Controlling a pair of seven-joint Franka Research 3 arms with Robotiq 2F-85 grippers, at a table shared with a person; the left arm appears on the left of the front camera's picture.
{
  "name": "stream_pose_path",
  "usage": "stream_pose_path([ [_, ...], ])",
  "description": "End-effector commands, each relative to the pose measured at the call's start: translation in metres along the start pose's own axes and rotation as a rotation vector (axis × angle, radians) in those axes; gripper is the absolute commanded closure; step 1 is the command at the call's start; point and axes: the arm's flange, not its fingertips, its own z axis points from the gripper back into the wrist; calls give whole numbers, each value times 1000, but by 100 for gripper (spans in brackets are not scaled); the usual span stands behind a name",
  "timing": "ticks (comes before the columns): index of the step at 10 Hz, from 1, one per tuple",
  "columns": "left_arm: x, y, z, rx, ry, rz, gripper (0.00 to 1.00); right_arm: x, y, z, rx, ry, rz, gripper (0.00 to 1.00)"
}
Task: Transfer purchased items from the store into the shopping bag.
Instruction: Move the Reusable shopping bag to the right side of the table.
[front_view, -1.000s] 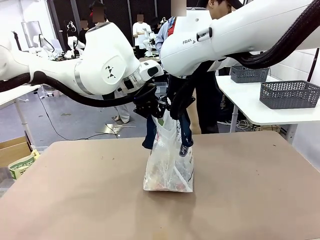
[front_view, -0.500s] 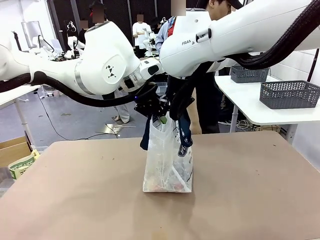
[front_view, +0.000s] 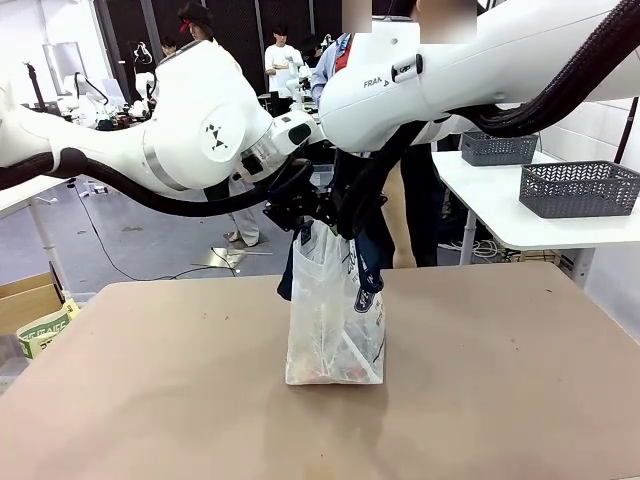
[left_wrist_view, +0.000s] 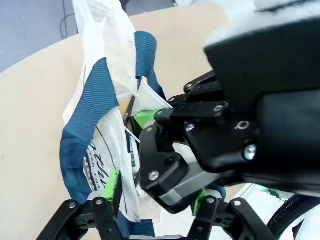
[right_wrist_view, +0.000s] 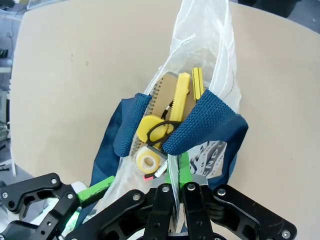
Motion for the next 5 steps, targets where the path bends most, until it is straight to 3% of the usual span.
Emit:
stream_pose_path([
  [1, -11, 8, 9, -74, -26, -38, 0, 7, -5, 0, 43, -9, 1, 100],
  [5, -11, 7, 13, -132, -33, -52, 0, 13, -6, -3, 45, -8, -7, 100],
])
